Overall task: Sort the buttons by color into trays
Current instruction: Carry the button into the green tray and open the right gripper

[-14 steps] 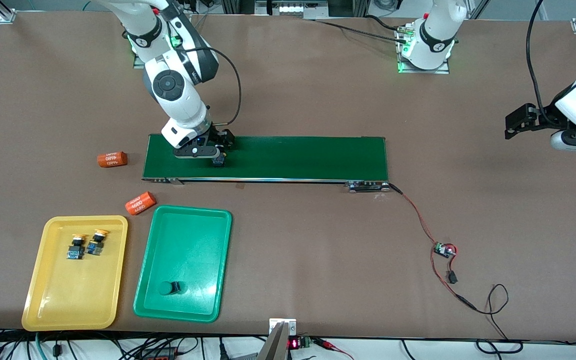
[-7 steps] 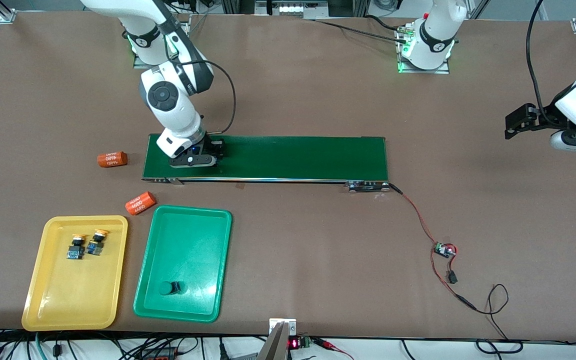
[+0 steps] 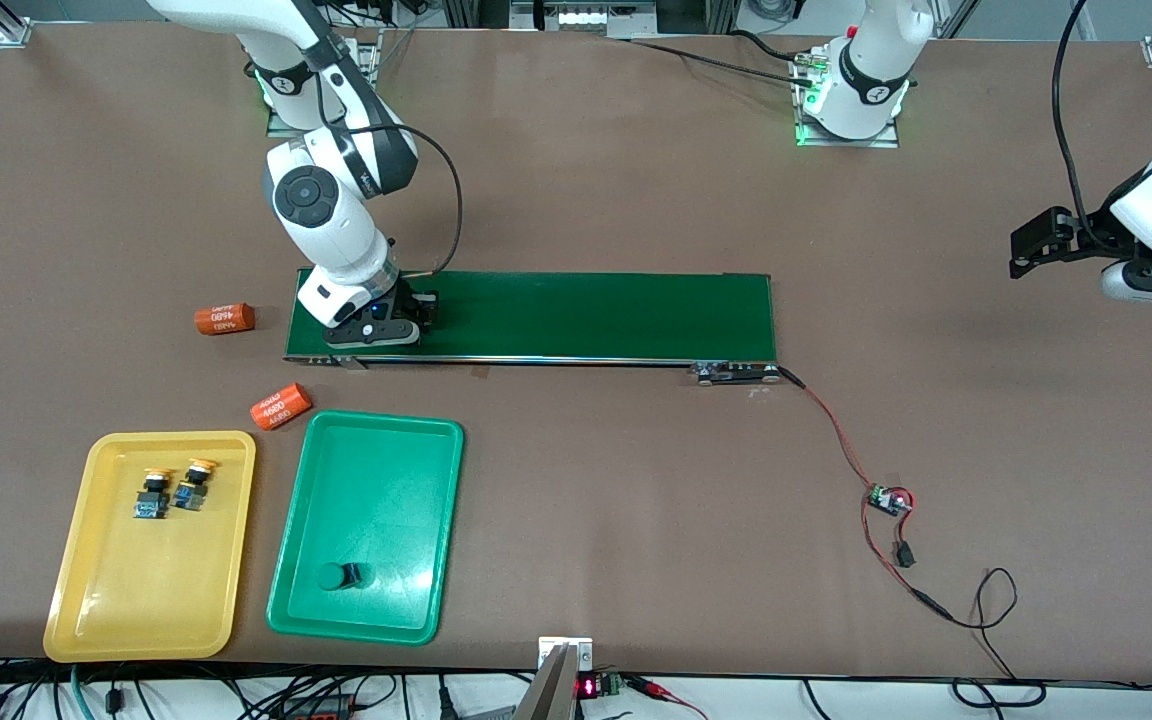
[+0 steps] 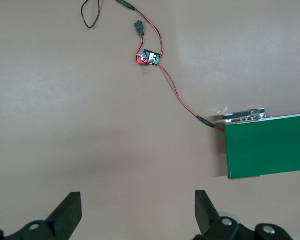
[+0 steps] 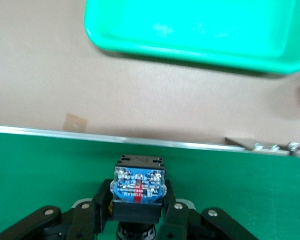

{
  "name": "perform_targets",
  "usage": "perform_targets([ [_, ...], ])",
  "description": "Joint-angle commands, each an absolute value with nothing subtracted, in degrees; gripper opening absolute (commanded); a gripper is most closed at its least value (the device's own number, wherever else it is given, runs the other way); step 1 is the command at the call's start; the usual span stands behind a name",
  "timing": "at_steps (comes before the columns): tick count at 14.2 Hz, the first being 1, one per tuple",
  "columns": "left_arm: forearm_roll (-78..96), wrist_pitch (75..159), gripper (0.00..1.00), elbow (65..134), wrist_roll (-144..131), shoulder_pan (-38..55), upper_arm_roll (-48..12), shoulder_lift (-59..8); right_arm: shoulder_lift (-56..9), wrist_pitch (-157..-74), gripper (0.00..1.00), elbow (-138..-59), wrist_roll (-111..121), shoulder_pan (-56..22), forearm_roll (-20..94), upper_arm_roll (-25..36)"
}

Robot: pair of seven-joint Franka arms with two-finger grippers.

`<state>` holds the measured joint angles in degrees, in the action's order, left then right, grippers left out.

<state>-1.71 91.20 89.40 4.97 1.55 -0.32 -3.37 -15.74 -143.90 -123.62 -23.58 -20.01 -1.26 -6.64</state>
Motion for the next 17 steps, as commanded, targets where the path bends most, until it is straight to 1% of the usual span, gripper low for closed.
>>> perform_targets([
  [1,-2.9,90.5,1.00,89.2,4.7,1.6,-0.7,-3.2,-15.2,-136.5,0.10,-115.2,-22.2,-18.4,-2.4,-6.9],
  [2,-2.9,90.5,1.00,89.2,4.7,1.6,-0.7,-3.2,-15.7,-136.3,0.10,-112.5,-21.4,-17.8,-4.0,-6.9],
  [4,-2.9,90.5,1.00,89.2,4.7,1.6,-0.7,-3.2,-18.8,-136.3,0.10,-106.6,-18.9,-16.0,-6.8,-6.5],
  [5,-2.9,90.5,1.00,89.2,4.7,1.6,-0.7,-3.2,-21.3,-136.2,0.11,-103.0,-17.2,-15.0,-6.9,-6.4],
  [8,-2.9,90.5,1.00,89.2,4.7,1.7,-0.7,-3.2,-31.7,-136.9,0.11,-91.6,-14.2,-12.5,-6.5,-6.4],
  [10,-2.9,90.5,1.00,89.1,4.7,1.7,-0.7,-3.2,-37.1,-137.8,0.11,-85.4,-13.9,-12.2,-6.6,-6.4],
  [12,-2.9,90.5,1.00,89.2,4.7,1.7,-0.7,-3.2,-40.3,-141.1,0.11,-83.3,-12.1,-11.7,-6.6,-6.3],
  [15,-2.9,90.5,1.00,89.1,4.7,1.7,-0.7,-3.3,-43.8,-148.3,0.11,-82.6,-9.8,-10.8,-6.6,-6.3],
  [17,-3.9,90.5,1.00,89.0,4.9,1.5,-0.6,-3.3,-44.6,-149.8,0.12,-82.5,-9.8,-10.8,-6.6,-6.3],
])
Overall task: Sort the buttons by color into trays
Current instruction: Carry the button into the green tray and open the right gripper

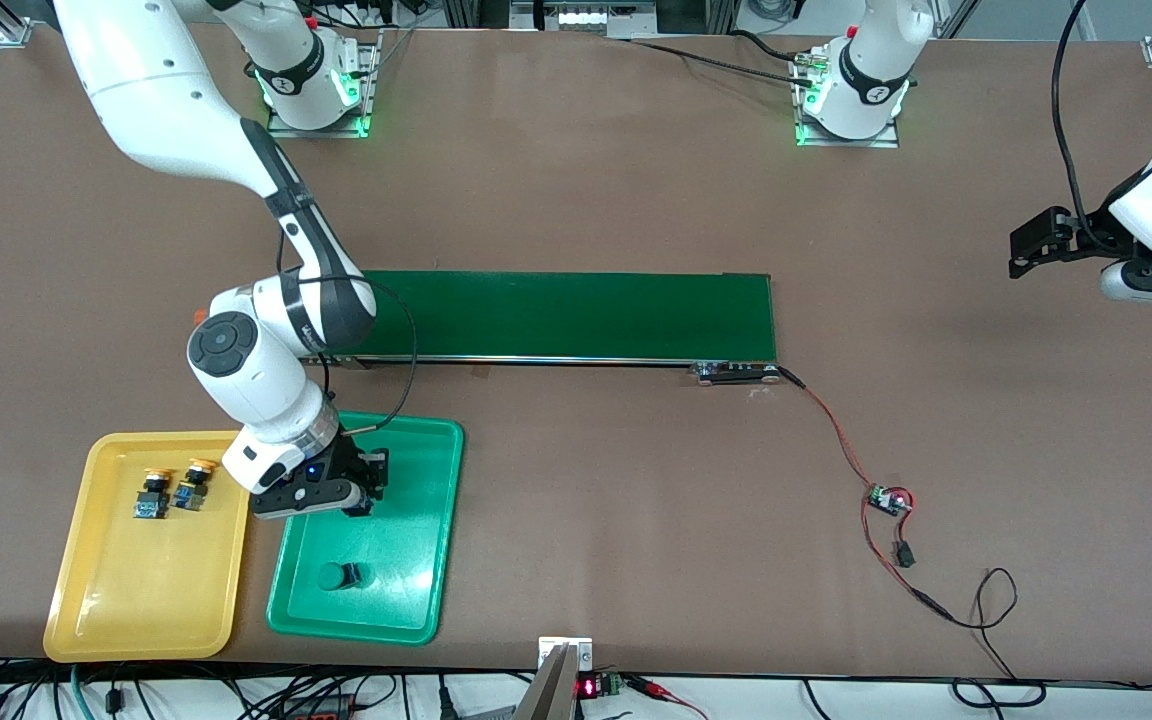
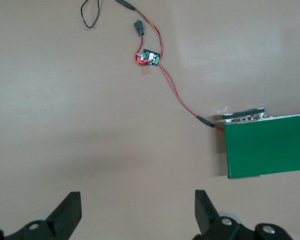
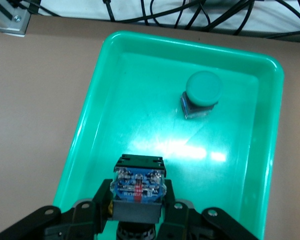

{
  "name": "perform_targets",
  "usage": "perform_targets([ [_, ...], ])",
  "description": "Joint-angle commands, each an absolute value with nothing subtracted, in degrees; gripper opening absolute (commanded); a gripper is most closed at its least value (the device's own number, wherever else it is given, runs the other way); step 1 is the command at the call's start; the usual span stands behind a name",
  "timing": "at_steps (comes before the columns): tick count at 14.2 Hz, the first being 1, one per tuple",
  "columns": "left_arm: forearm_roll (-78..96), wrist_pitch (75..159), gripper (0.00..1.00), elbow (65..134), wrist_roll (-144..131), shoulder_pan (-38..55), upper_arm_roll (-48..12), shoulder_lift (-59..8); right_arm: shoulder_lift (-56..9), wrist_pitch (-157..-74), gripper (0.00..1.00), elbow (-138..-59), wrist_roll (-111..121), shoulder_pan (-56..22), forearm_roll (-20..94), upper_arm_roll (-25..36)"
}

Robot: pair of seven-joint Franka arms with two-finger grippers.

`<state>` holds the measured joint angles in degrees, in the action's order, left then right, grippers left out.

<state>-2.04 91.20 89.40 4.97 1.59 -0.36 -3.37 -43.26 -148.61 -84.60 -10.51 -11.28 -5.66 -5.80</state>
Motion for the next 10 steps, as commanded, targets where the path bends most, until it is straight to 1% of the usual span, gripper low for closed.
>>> perform_targets([
  [1,-3.9,90.5,1.00,89.0,5.1,1.4,-0.6,-3.3,-44.8,-150.5,0.14,-82.5,-9.9,-10.8,-6.5,-6.3],
  [2,-4.0,90.5,1.00,89.0,5.1,1.4,-0.6,-3.3,-45.6,-151.6,0.16,-82.5,-10.1,-10.8,-6.5,-6.3],
  [3,-3.9,90.5,1.00,89.0,5.1,1.4,-0.6,-3.3,-46.6,-153.5,0.16,-82.5,-10.1,-10.8,-6.5,-6.3],
  [4,-3.9,90.5,1.00,89.0,5.0,1.4,-0.6,-3.3,-47.7,-156.2,0.19,-82.5,-10.1,-10.8,-6.5,-6.3],
  [5,-3.9,90.4,1.00,89.0,5.0,1.4,-0.6,-3.3,-48.6,-158.3,0.19,-82.5,-10.2,-10.8,-6.4,-6.3],
  [6,-3.9,90.4,1.00,89.0,5.1,1.4,-0.6,-3.3,-48.7,-158.3,0.24,-82.6,-10.1,-10.8,-6.4,-6.3],
  [7,-3.9,90.6,1.00,88.9,5.1,1.4,-0.6,-3.4,-48.7,-158.3,0.35,-82.7,-10.1,-10.7,-6.4,-6.3],
  [8,-3.9,90.6,1.00,88.9,4.9,1.4,-0.6,-3.4,-48.7,-158.3,0.53,-82.7,-10.1,-10.7,-6.3,-6.3],
  [10,-3.9,90.6,1.00,88.9,4.7,1.7,-0.6,-3.4,-48.5,-158.3,0.74,-82.9,-10.0,-10.8,-6.3,-6.2],
])
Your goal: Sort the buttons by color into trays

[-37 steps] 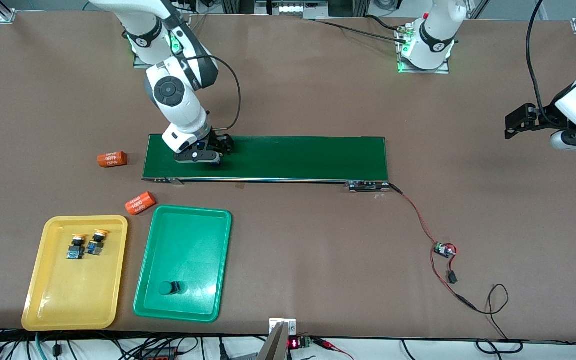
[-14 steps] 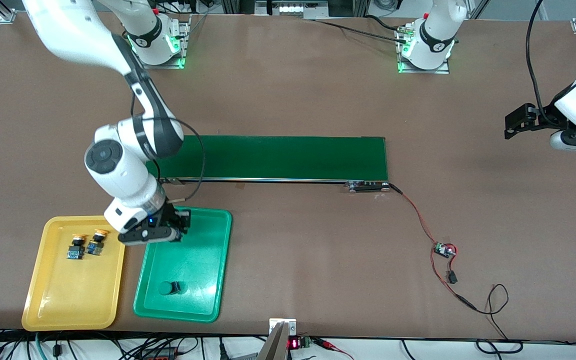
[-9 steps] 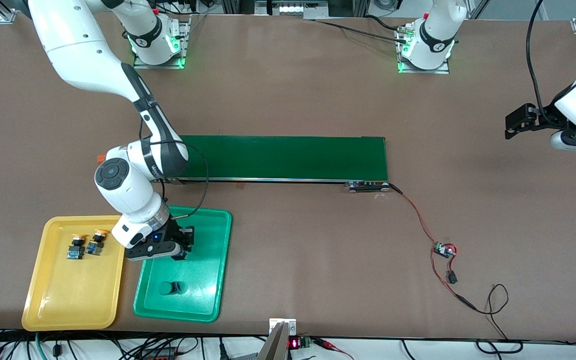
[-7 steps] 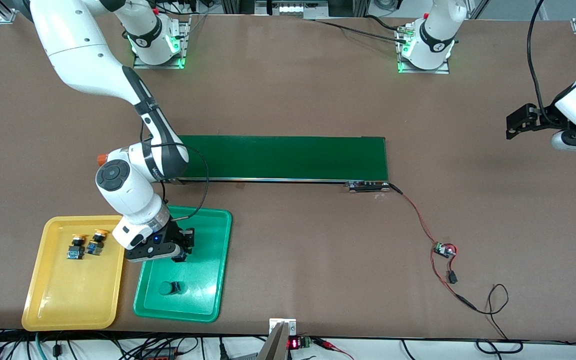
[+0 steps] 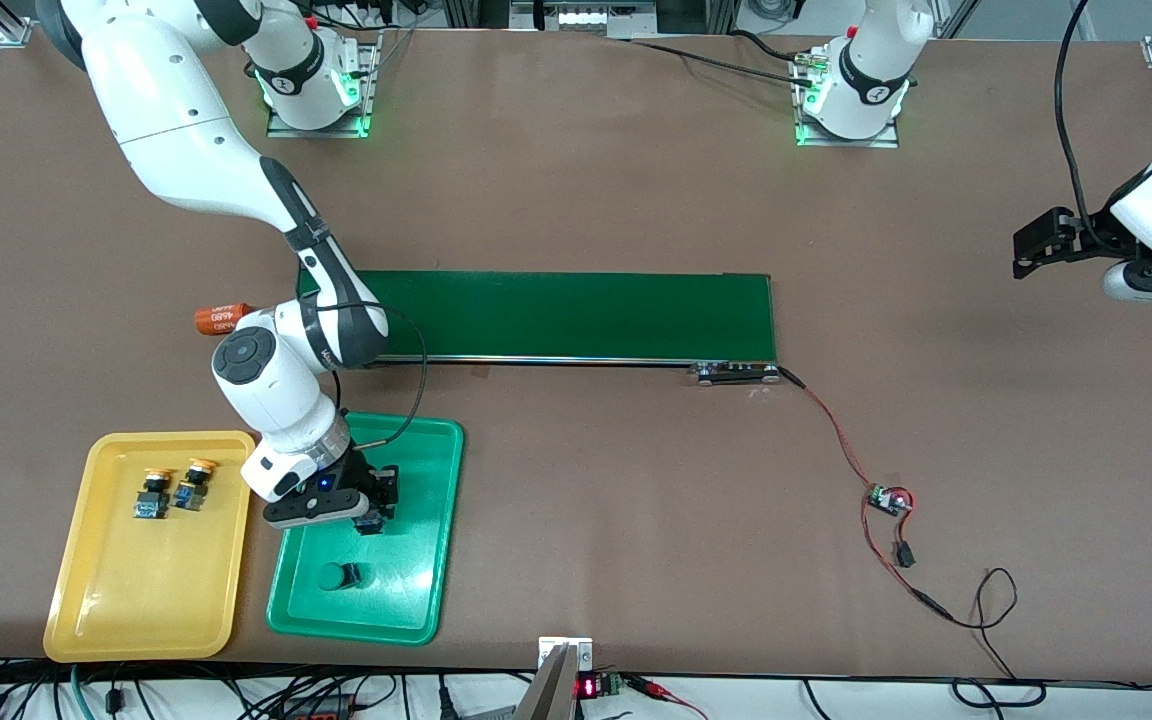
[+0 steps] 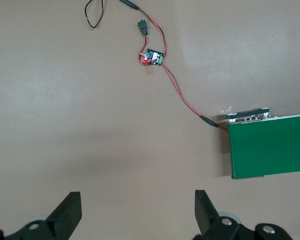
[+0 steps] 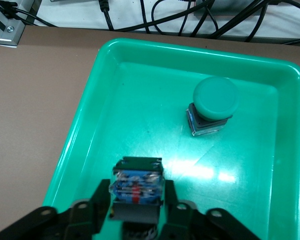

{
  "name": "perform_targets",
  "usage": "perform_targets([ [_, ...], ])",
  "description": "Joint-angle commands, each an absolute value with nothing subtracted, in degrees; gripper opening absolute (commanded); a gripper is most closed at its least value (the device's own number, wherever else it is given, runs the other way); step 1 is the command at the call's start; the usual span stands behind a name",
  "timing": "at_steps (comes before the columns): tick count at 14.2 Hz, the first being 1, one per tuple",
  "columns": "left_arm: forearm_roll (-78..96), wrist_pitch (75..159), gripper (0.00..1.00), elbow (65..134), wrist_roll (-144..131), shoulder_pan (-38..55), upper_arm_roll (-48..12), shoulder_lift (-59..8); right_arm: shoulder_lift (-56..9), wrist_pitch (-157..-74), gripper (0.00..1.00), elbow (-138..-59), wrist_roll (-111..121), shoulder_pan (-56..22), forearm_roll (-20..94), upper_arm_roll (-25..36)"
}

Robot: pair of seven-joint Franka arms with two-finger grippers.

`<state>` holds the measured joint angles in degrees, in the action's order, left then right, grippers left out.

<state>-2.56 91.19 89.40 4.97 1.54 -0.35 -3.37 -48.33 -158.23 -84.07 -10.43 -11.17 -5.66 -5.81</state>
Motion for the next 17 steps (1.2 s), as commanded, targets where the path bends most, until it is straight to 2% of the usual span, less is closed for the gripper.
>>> perform_targets([
  [1,-4.0,90.6,1.00,88.9,4.7,1.8,-0.6,-3.4,-48.2,-158.1,0.82,-82.9,-10.0,-11.1,-6.2,-6.0],
  [3,-3.9,90.4,1.00,88.9,4.7,1.8,-0.6,-3.4,-46.4,-155.5,0.97,-83.3,-10.0,-12.0,-5.0,-4.1],
  [4,-3.9,90.4,1.00,88.9,4.7,1.8,-0.6,-3.3,-44.8,-152.3,1.00,-83.3,-9.9,-12.5,-4.5,-4.0],
  [10,-3.9,90.3,1.00,88.9,4.7,1.8,-0.6,-3.4,-28.9,-122.7,1.00,-84.5,-9.8,-9.9,-4.0,-4.0],
  [17,-3.9,90.2,1.00,89.0,4.7,1.6,-0.6,-3.4,-11.4,-102.2,1.00,-90.3,-1.1,-1.1,-4.0,-4.0],
])
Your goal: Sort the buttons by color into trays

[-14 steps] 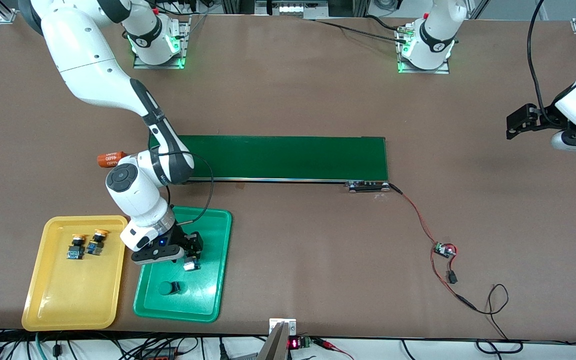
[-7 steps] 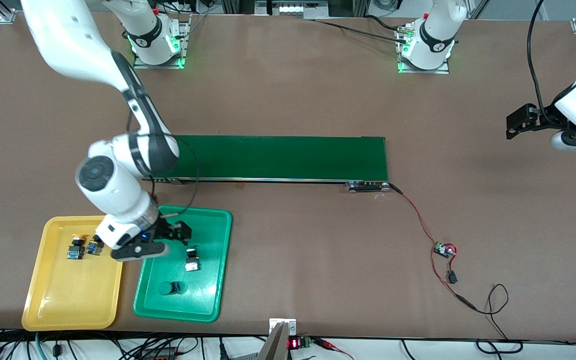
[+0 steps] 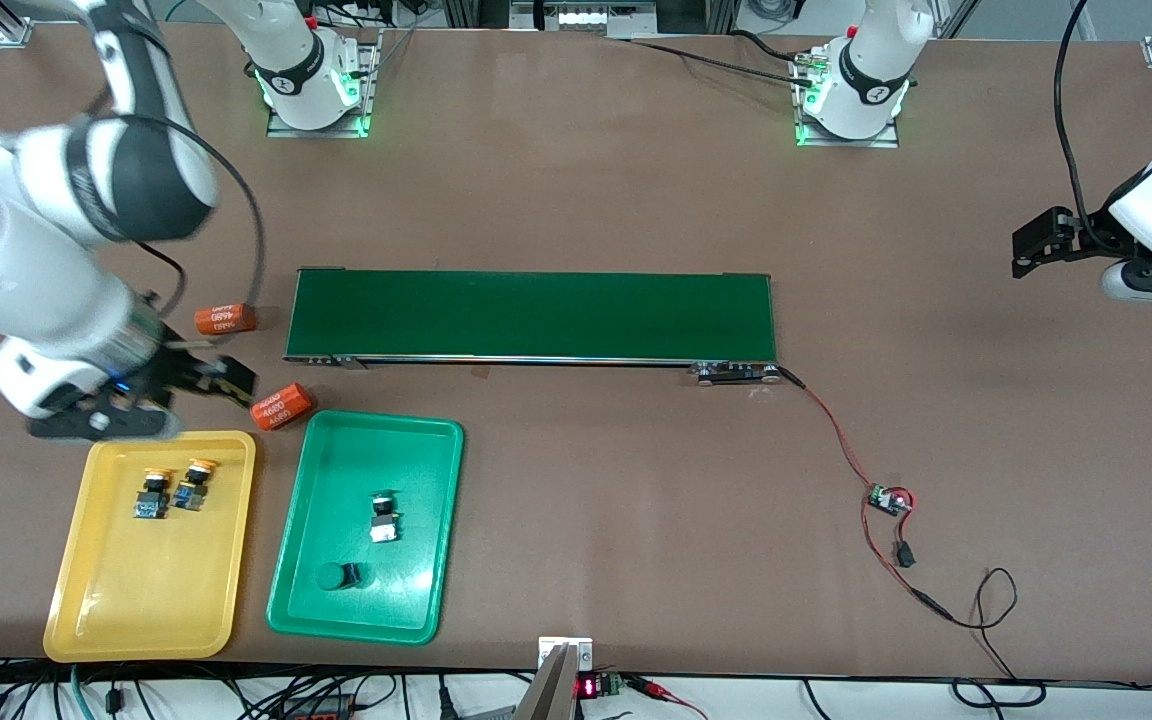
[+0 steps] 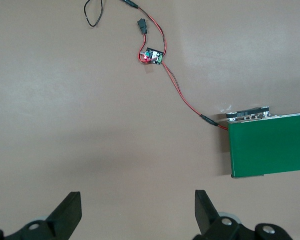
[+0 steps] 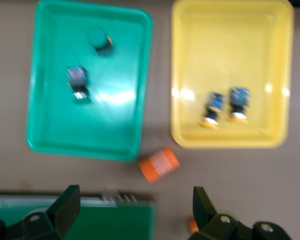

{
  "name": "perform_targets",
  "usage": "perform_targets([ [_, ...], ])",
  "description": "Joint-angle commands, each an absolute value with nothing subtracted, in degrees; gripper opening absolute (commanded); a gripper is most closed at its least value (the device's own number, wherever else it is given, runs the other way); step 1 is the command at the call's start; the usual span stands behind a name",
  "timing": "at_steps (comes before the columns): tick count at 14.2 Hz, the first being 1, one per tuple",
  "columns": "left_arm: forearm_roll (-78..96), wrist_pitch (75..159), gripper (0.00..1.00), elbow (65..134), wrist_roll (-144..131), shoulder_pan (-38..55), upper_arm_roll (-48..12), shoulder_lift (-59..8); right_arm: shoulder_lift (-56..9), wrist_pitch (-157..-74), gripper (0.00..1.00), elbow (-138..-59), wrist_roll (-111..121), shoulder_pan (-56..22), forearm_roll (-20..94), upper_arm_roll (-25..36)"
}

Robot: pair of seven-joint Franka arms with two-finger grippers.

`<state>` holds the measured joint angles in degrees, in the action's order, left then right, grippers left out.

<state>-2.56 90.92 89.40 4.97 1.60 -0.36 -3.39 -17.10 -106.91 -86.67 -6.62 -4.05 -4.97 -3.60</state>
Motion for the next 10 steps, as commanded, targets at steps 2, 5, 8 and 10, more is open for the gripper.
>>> perform_targets([
  [2,-3.9,90.2,1.00,89.0,4.7,1.6,-0.6,-3.4,-6.5,-97.5,1.00,-91.7,2.7,1.4,-4.0,-4.0],
  [5,-3.9,90.2,1.00,89.0,4.7,1.7,-0.6,-3.4,2.1,-93.8,1.00,-97.6,2.3,2.9,-4.7,-4.0],
  [8,-3.9,90.2,1.00,89.0,4.7,1.7,-0.6,-3.4,2.4,-88.9,1.00,-96.4,1.7,3.8,-4.6,-4.0],
  [10,-3.9,90.2,1.00,89.0,4.7,1.7,-0.6,-3.4,0.8,-89.1,1.00,-95.9,1.8,3.9,-4.7,-4.0],
])
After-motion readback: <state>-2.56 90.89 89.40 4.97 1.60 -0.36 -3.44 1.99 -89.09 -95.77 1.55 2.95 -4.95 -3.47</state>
